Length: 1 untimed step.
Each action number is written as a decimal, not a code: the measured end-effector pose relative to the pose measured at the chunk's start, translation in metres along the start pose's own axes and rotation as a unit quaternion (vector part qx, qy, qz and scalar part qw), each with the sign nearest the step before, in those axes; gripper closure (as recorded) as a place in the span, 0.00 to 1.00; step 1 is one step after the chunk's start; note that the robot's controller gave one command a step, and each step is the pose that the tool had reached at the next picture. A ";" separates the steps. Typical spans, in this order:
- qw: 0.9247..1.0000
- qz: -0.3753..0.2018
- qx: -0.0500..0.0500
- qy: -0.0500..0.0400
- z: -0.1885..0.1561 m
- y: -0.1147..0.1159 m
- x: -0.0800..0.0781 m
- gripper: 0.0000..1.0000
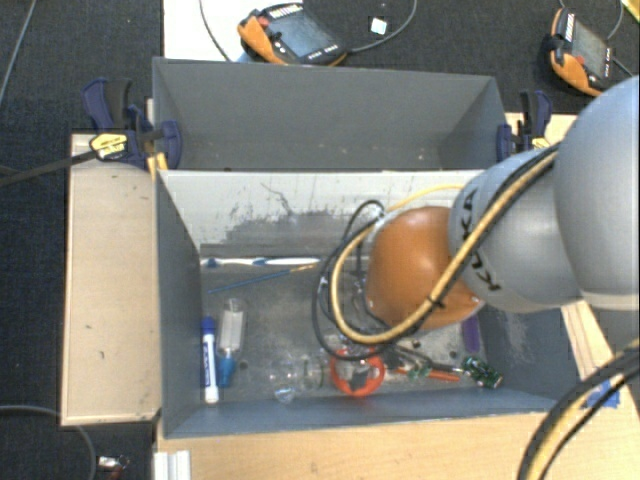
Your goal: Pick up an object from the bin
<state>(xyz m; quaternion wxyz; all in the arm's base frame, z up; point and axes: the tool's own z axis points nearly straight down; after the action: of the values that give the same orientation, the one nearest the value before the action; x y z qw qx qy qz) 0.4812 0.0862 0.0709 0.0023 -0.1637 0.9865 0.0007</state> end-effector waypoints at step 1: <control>1.000 0.000 0.000 0.000 0.000 0.000 0.000 1.00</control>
Offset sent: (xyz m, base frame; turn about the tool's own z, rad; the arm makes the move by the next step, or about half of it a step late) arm 0.0000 -0.0001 0.0793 0.0005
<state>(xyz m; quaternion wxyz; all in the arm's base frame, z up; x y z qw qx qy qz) 0.4812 0.0862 0.0711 0.0023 -0.1633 0.9866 0.0007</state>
